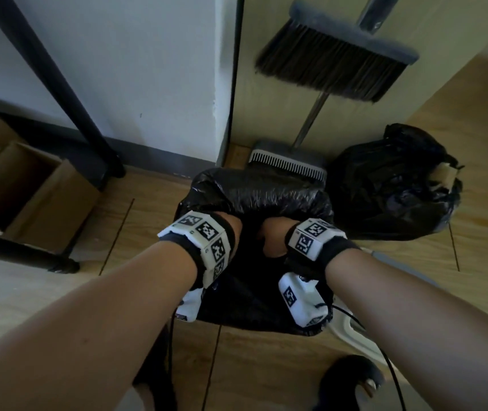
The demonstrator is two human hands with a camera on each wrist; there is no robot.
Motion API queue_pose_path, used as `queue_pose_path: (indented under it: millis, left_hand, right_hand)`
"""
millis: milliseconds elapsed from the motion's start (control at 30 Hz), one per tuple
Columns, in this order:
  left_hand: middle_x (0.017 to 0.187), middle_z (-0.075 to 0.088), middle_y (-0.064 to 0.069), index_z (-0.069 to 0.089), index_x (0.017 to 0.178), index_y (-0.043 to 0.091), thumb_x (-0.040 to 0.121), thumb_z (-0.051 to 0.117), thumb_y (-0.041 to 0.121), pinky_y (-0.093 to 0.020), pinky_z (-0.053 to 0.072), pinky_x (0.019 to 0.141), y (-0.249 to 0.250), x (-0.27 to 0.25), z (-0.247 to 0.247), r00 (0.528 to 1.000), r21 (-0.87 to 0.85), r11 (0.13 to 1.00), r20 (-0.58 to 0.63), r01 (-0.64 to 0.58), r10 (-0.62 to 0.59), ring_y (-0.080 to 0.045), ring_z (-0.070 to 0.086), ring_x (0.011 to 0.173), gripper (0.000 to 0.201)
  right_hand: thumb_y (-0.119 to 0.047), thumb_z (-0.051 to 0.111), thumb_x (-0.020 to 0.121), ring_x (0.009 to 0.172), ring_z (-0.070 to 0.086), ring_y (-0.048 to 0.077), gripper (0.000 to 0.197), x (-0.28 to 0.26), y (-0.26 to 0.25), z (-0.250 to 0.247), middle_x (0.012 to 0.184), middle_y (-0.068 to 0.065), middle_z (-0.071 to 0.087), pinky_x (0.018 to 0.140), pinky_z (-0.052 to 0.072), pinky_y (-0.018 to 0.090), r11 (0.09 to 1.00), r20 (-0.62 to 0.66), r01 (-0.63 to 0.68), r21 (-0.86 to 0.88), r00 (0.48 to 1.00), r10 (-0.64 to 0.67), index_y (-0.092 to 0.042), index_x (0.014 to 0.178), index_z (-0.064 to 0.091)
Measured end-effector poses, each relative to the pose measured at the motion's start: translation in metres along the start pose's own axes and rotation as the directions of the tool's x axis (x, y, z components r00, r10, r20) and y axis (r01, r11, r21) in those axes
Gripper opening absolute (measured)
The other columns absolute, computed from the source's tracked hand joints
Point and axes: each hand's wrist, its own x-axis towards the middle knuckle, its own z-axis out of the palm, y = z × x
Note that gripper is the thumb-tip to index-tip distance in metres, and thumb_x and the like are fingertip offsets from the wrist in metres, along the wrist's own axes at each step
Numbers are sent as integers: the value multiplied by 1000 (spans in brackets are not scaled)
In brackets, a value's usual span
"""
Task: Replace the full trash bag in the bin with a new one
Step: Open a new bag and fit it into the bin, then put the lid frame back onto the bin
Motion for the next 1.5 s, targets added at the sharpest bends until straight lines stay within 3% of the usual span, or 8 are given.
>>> queue_pose_path:
  millis: [167,267,400,600,900,1067,1333,1500]
  left_hand:
    - [113,67,-11,69,101,10,81,59,10,-34,49,85,-11,-13,-28,960,-83,990,-264,-118,92,-30,62,102,23]
    - [128,53,-8,59,121,22,74,71,20,-37,47,94,-35,-18,-27,923,-38,993,-374,-108,87,-29,51,118,49]
    - [152,28,-2,31,144,26,63,76,52,-45,24,116,-55,-19,-7,963,196,977,-232,-90,135,-25,22,142,97]
    - [160,7,-1,14,150,28,65,69,64,-56,5,115,-61,-28,10,972,236,972,-223,-15,69,-22,0,148,107]
    - [116,57,-8,62,105,21,76,64,34,-42,47,94,-17,-55,-41,845,-189,959,-529,-211,82,-29,57,108,32]
    - [130,56,-6,56,126,20,83,63,27,-32,43,98,45,-50,-61,815,-402,855,-577,-327,41,-26,54,119,44]
    - [134,55,-3,55,128,19,87,61,27,-26,40,89,166,-26,-64,866,-559,694,-460,-454,195,-21,53,121,42]
    - [129,59,-4,56,128,16,86,62,27,-27,42,92,212,2,-48,911,-623,683,-379,-381,162,-21,56,117,44]
  right_hand:
    - [-10,72,71,85,60,23,13,-17,-10,-25,81,3,64,72,49,28,985,-84,132,110,989,-123,-15,83,71]
    - [-29,80,63,120,50,29,77,-20,0,-22,129,4,53,97,47,39,987,-167,154,-39,973,-159,-33,133,49]
    - [-44,79,64,144,12,39,117,-21,17,2,159,8,9,116,22,54,965,14,23,-261,1000,-20,-40,149,0]
    - [-44,76,65,142,21,38,109,-37,24,10,157,12,17,114,28,50,970,-33,-17,-241,999,9,-36,150,7]
    - [-25,60,87,124,53,22,43,-82,31,-26,137,2,55,102,45,31,979,-405,11,203,911,74,-25,130,56]
    - [-20,55,89,119,56,25,35,-123,73,-17,132,2,59,98,46,33,928,-525,-46,370,814,250,-23,124,62]
    - [-18,54,89,111,61,25,29,-172,178,41,125,4,64,76,42,23,710,-426,-186,679,689,587,-21,113,68]
    - [-15,55,91,112,60,29,26,-177,236,83,122,9,66,89,50,32,535,-268,-246,808,655,706,-12,111,71]
